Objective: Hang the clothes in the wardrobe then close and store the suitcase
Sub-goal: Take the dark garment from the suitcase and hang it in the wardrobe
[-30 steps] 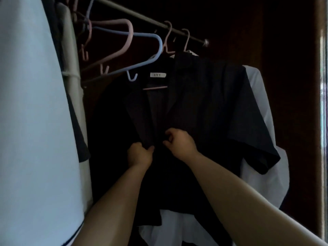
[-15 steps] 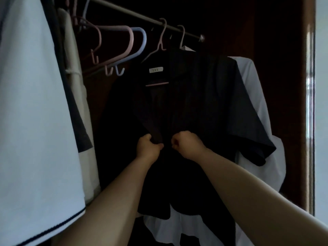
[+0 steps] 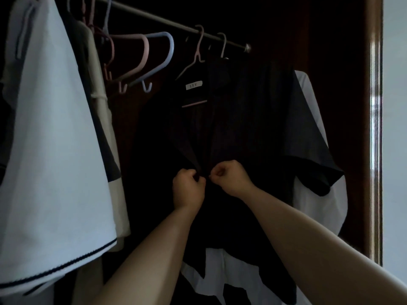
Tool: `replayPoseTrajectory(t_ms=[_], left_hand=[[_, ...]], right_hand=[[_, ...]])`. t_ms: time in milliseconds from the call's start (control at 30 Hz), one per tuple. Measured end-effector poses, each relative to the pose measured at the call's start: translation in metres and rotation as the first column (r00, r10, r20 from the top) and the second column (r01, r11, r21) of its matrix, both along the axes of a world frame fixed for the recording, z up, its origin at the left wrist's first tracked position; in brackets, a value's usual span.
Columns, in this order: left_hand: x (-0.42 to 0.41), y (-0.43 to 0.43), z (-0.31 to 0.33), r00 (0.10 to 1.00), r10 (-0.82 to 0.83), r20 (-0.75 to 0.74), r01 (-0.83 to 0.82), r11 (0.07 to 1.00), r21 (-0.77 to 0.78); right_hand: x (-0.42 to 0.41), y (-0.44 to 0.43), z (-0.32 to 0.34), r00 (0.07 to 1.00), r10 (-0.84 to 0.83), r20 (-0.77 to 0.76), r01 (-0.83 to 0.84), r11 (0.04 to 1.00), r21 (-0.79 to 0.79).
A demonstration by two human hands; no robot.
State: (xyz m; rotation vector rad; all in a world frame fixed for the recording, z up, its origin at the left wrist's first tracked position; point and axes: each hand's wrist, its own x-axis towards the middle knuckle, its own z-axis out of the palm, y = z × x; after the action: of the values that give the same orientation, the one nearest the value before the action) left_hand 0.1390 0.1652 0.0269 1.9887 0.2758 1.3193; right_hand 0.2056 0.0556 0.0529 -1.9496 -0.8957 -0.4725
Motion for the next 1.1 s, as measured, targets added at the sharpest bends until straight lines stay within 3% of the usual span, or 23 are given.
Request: replayPoseTrajectory(t_ms=[267,367,467,533,733,933,1000,1100], left_hand=[[-0.007,0.007,0.006,0.971,-0.226,-0.073,0.226,0.974,-0.002],[-0.009,0.013,0.008,0.951,-0.293,-0.1,0.284,0.954,-0.091],[-0.008,0.014,0.011,0.925,-0.379,-0.034,0.355,0.891,-0.282],[-0.006,0.013,0.014,0.916,-0.401,-0.018,0.375,0.871,-0.316],[-0.009,0.011,0.013,0.963,-0.263,-0.053,0.254,0.957,-0.141],[-0.011,0.005,0.008,0.973,-0.231,-0.011,0.223,0.949,-0.224],[-0.011,0.007,0.007,0.949,-0.312,0.034,0.306,0.895,-0.325],[-0.011,0.011,0.009,0.846,-0.507,0.164,0.493,0.625,-0.606]], right_hand=[[-0.004,0.0,-0.001,0.998,0.037,-0.045,-0.035,0.998,0.059],[-0.007,0.001,-0.001,0.994,0.061,-0.086,-0.051,0.993,0.105],[-0.009,0.003,0.001,0.994,0.062,-0.088,-0.053,0.994,0.1],[-0.01,0.003,0.003,0.994,0.061,-0.086,-0.054,0.996,0.074],[-0.022,0.003,0.007,0.975,0.065,-0.211,-0.048,0.995,0.083],[-0.024,0.006,0.009,0.911,0.079,-0.404,0.013,0.975,0.221],[-0.026,0.005,0.01,0.859,0.144,-0.49,0.015,0.952,0.306],[-0.028,0.004,0.009,0.787,0.25,-0.564,-0.001,0.915,0.403]])
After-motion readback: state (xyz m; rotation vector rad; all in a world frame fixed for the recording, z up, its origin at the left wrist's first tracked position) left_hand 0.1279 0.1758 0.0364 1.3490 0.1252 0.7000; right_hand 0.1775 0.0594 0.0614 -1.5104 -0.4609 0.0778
